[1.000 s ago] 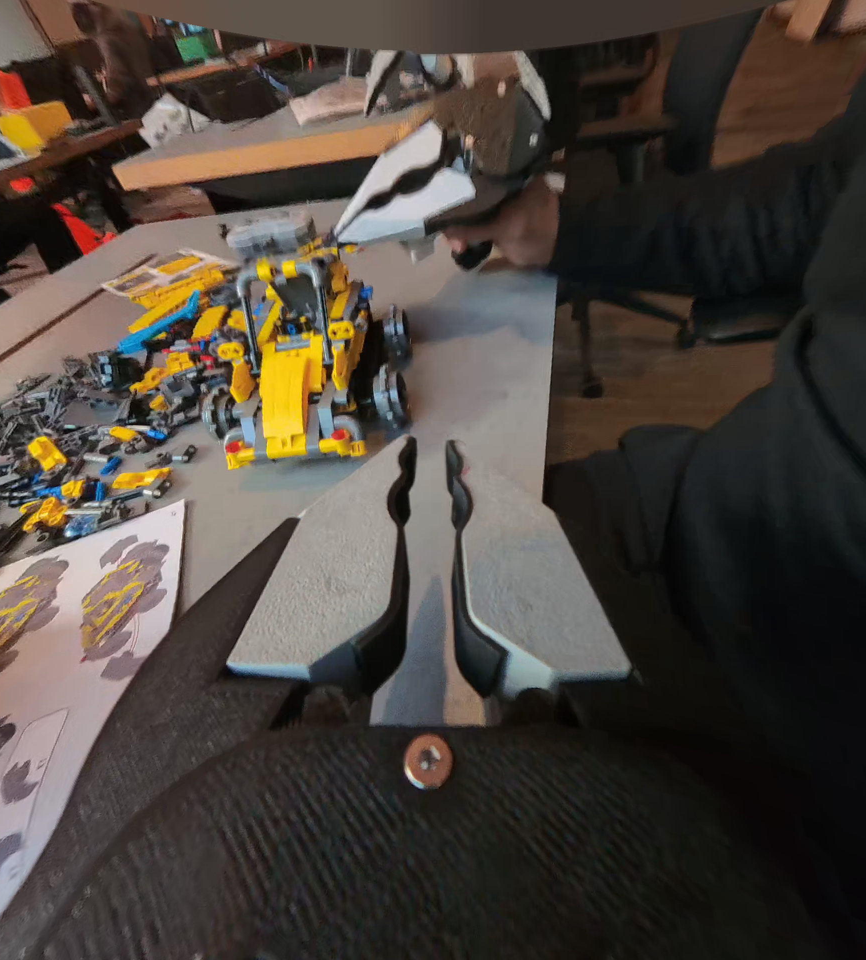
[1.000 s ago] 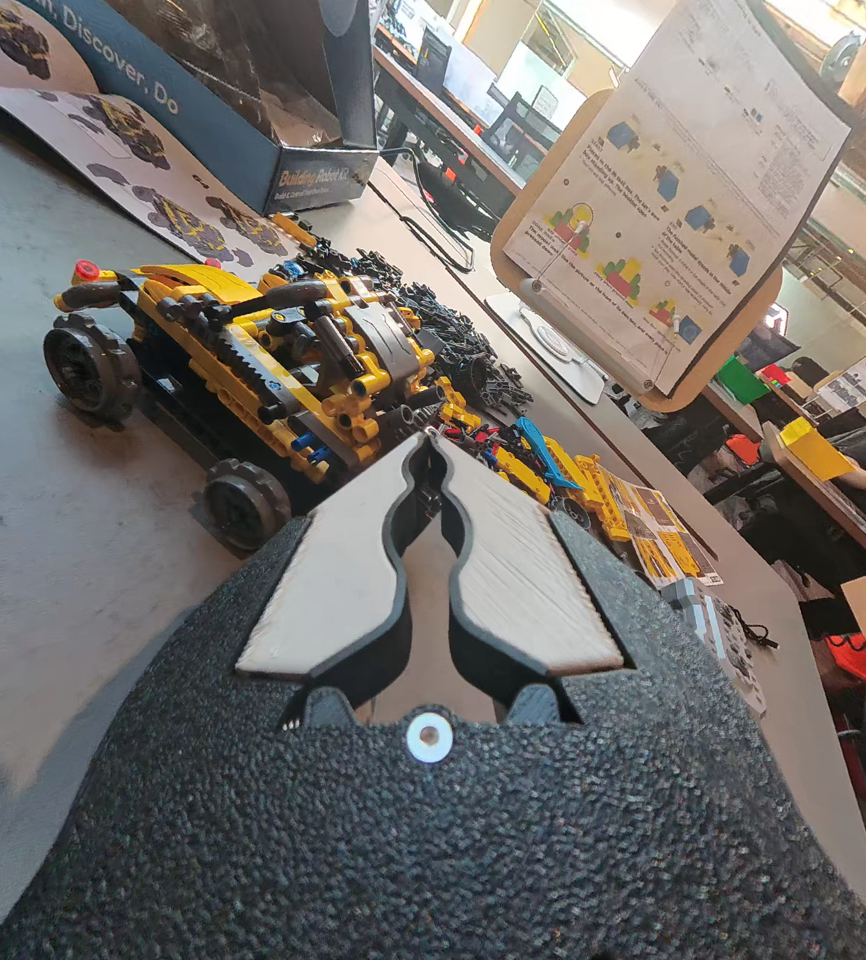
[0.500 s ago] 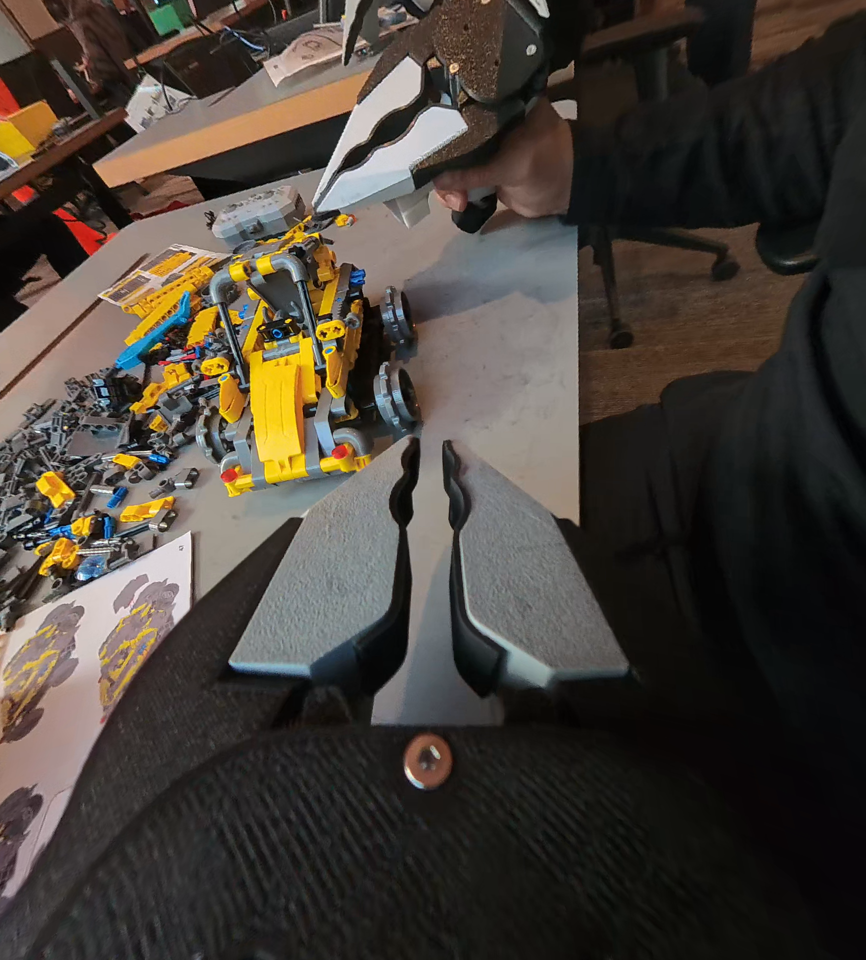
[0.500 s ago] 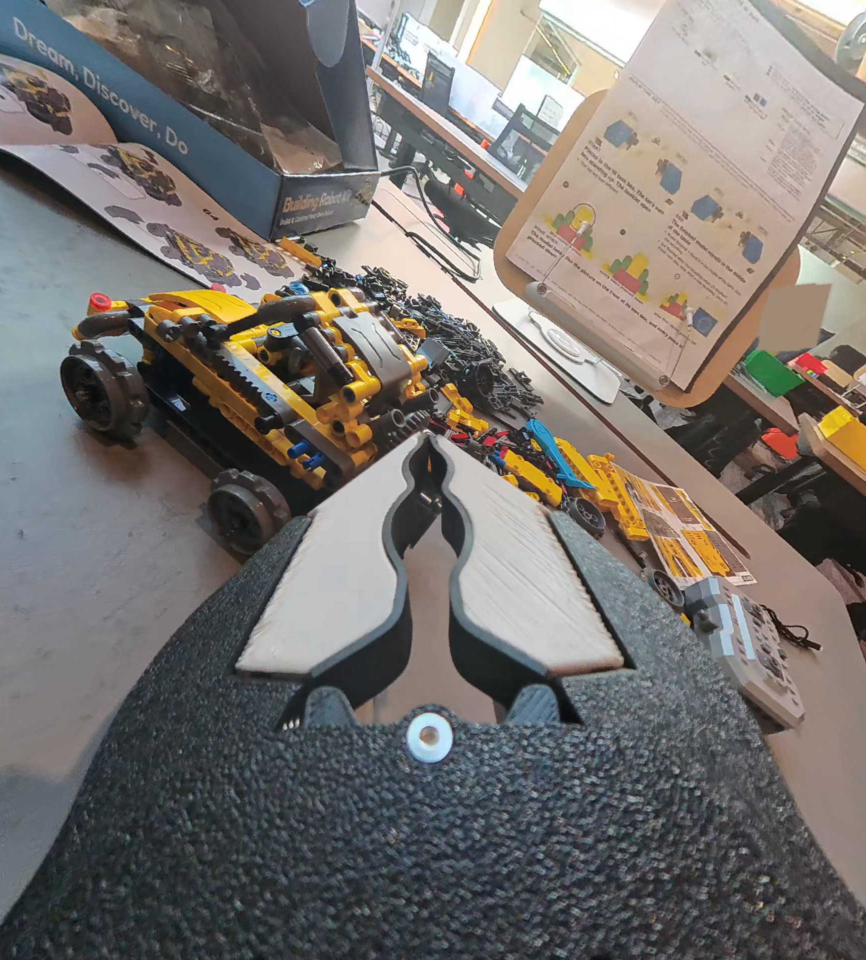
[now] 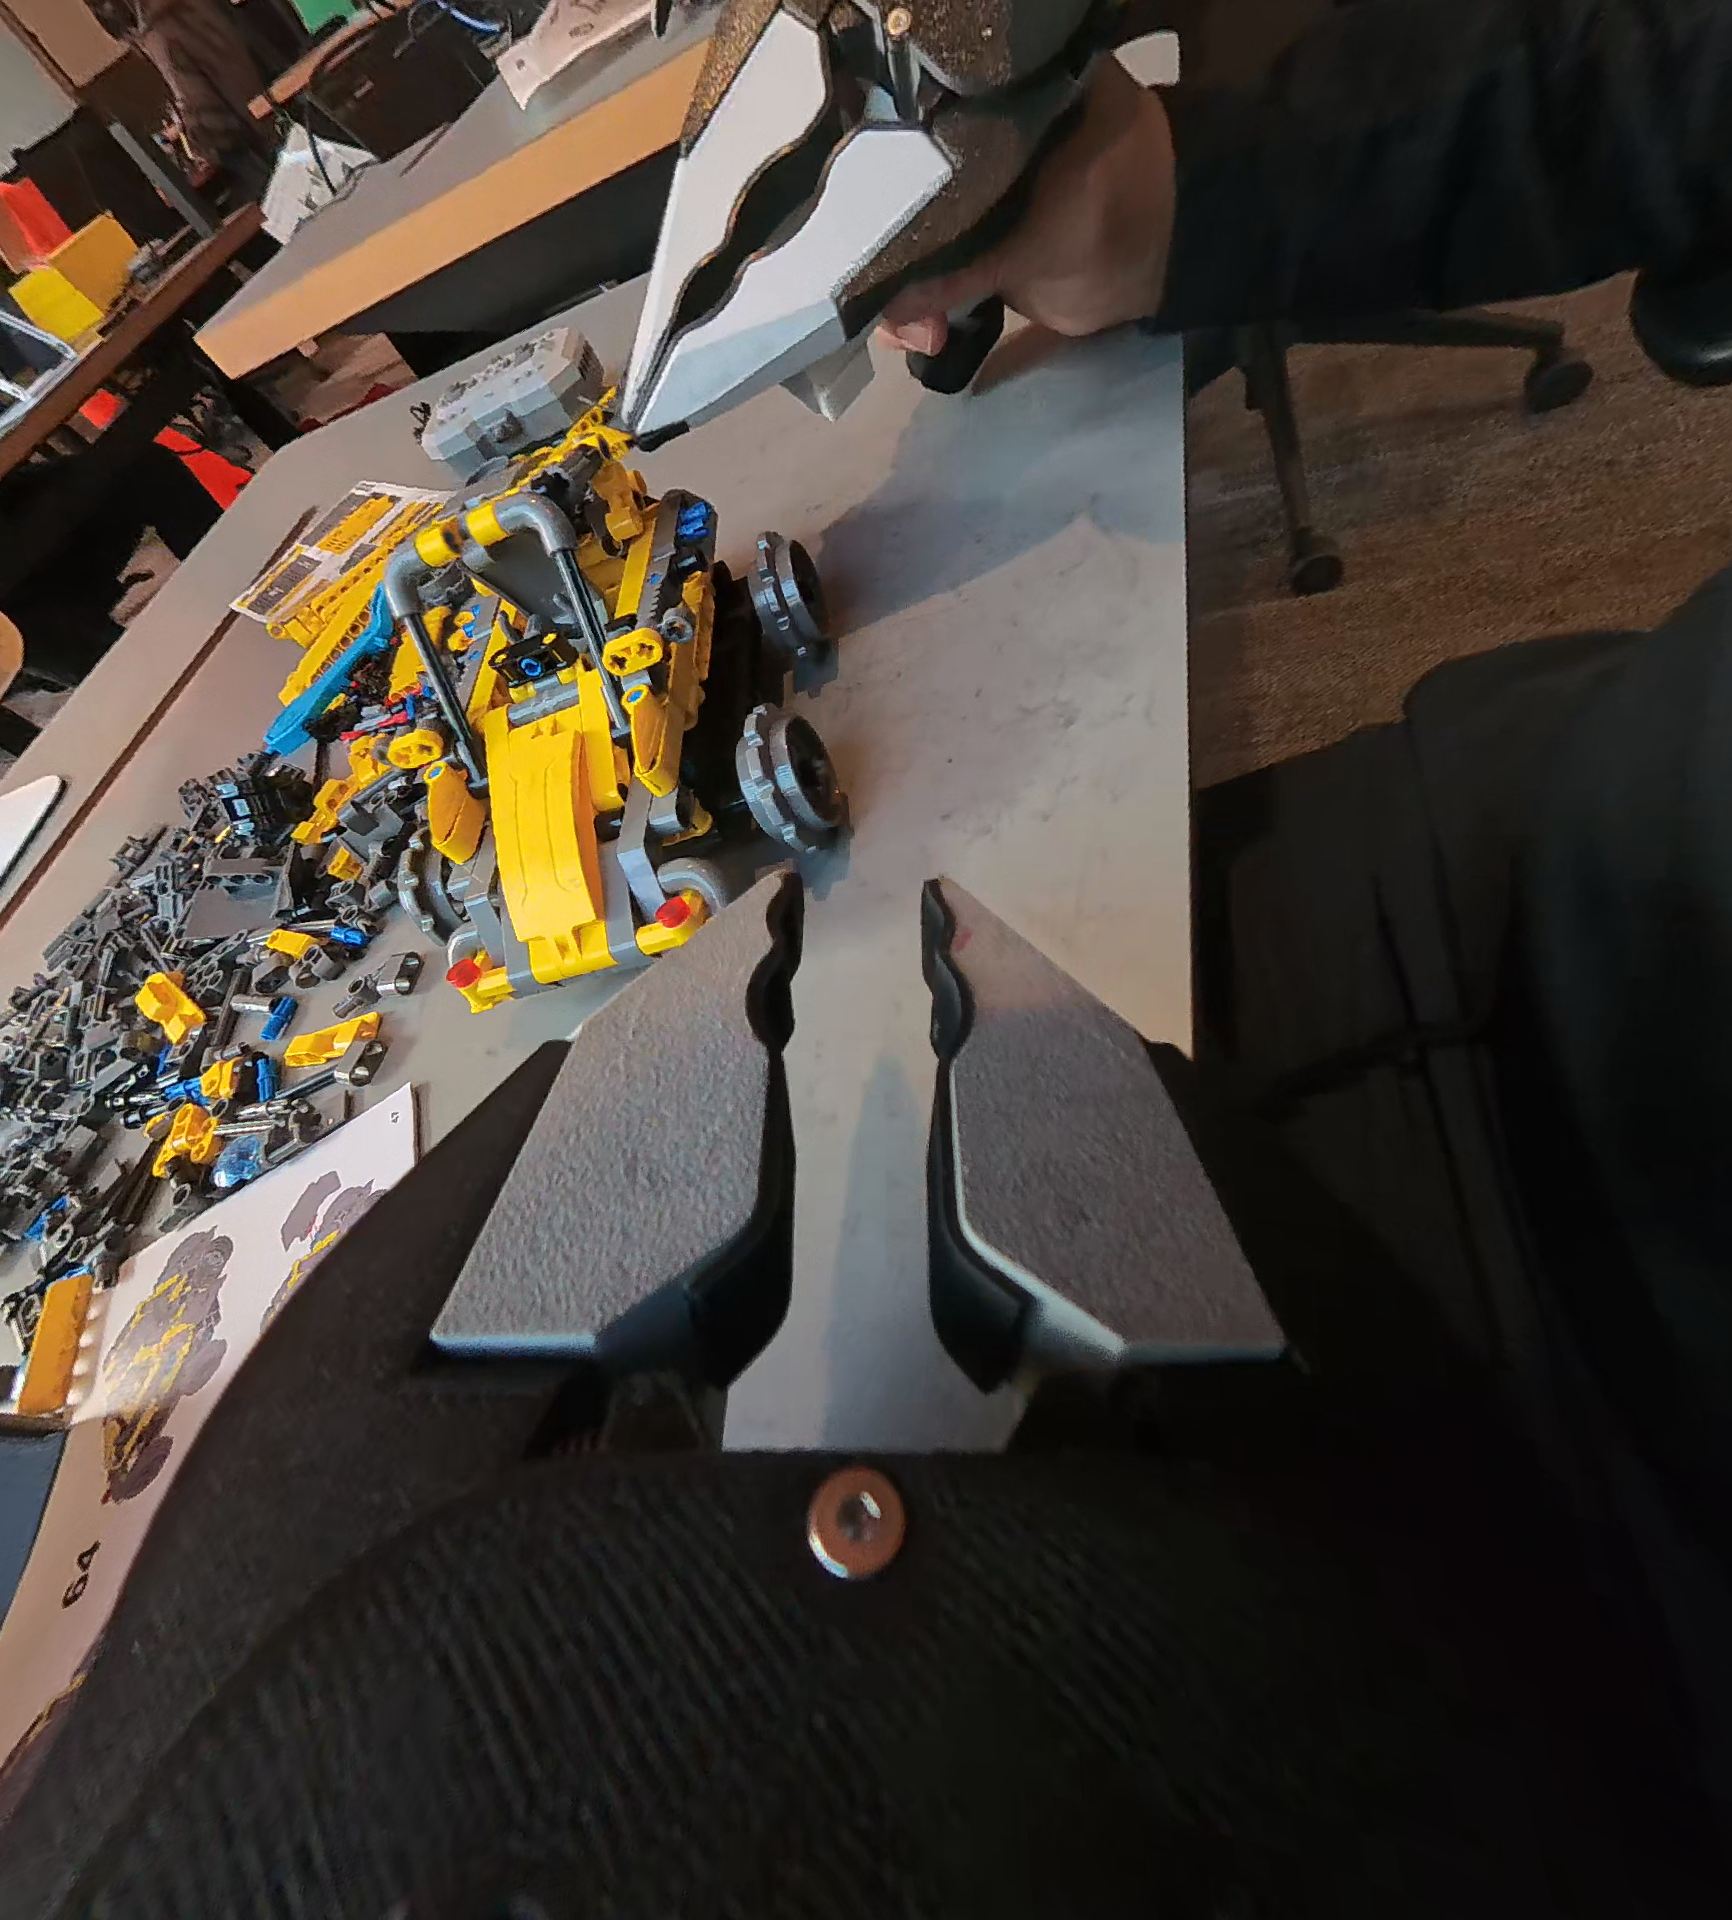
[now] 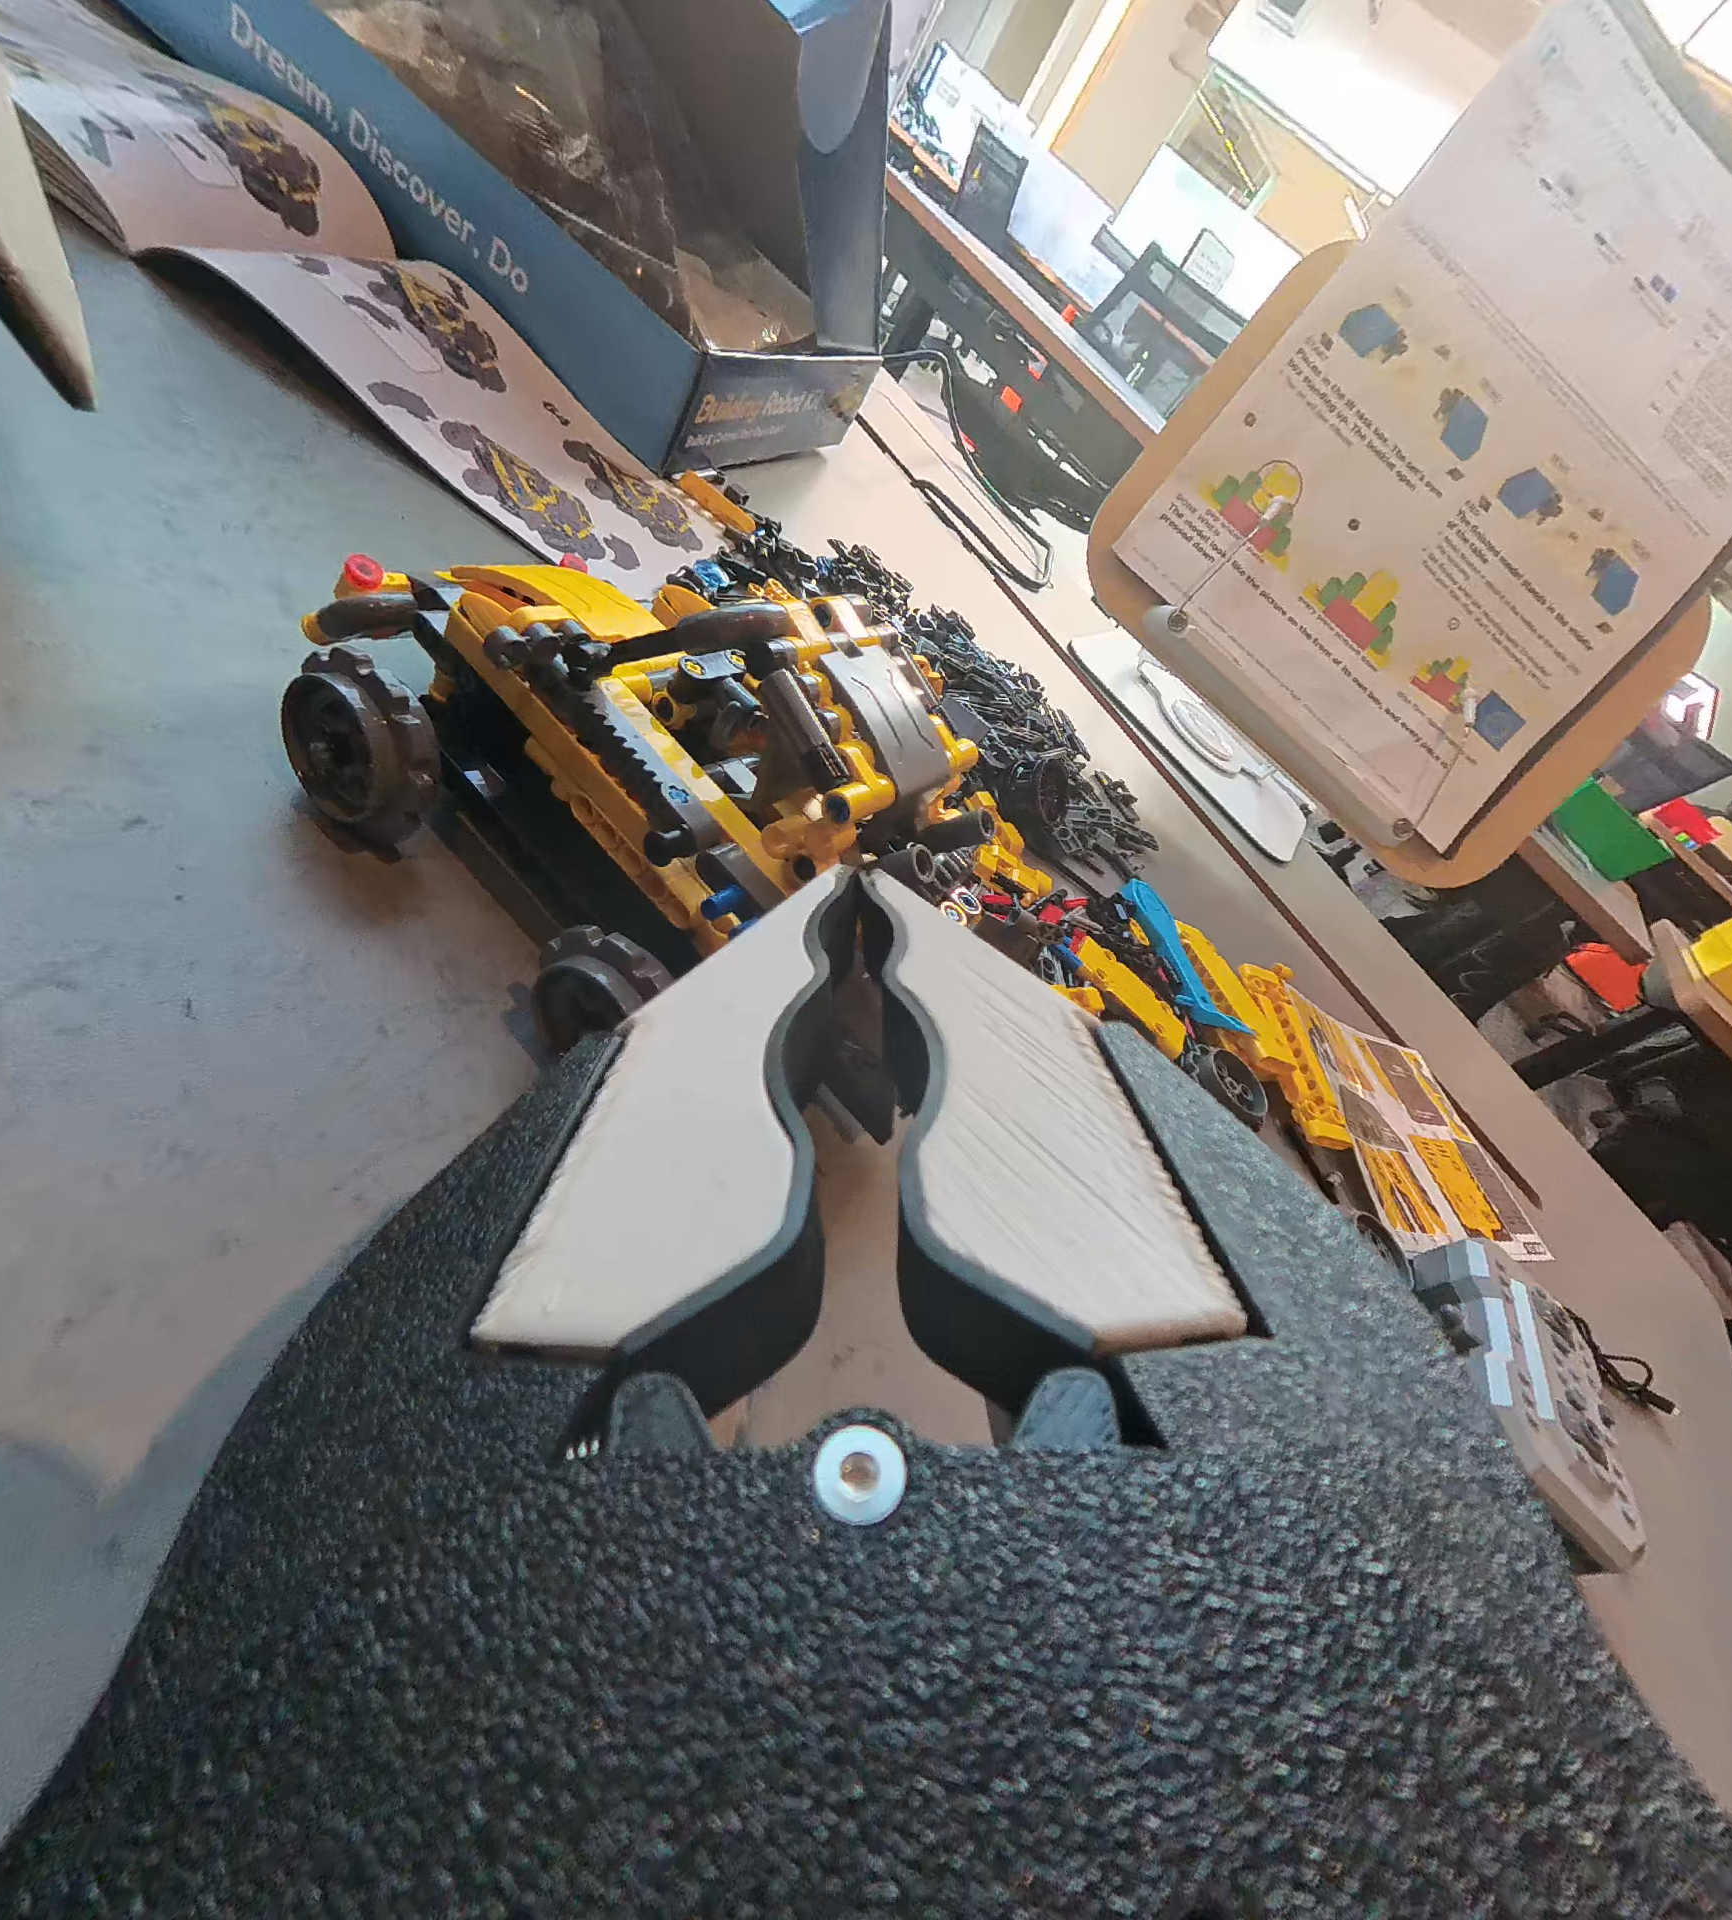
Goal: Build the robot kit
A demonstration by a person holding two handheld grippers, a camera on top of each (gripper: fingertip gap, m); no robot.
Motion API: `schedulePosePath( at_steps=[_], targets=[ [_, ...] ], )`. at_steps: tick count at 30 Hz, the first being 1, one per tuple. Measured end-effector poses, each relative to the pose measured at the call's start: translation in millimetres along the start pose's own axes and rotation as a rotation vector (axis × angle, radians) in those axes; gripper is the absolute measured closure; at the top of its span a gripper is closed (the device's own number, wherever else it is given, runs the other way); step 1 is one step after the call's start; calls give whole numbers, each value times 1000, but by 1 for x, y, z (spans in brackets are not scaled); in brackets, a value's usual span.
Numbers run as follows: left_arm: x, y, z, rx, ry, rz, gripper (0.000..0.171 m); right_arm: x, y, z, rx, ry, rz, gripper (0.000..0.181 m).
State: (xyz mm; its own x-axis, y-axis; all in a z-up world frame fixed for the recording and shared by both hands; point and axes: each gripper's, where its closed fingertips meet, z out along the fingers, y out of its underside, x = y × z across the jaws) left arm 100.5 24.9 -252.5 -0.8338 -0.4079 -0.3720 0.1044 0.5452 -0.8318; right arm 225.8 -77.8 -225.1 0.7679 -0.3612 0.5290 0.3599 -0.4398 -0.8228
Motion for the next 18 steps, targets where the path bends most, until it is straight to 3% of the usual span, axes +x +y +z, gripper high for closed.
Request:
schedulePosePath(
  at_steps=[7, 14, 18],
  targets=[
    [-1, 1, 1, -11, -20, 20, 153, 3, 3, 1, -17, 18, -2, 181],
    [-16, 1, -1, 13, -41, -100, 152, 3, 1, 0, -5, 12, 0, 181],
    [-30, 3, -3, 17, -71, -206, 148, 11, -5, -6, 57, 6, 92, 181]
  ],
)
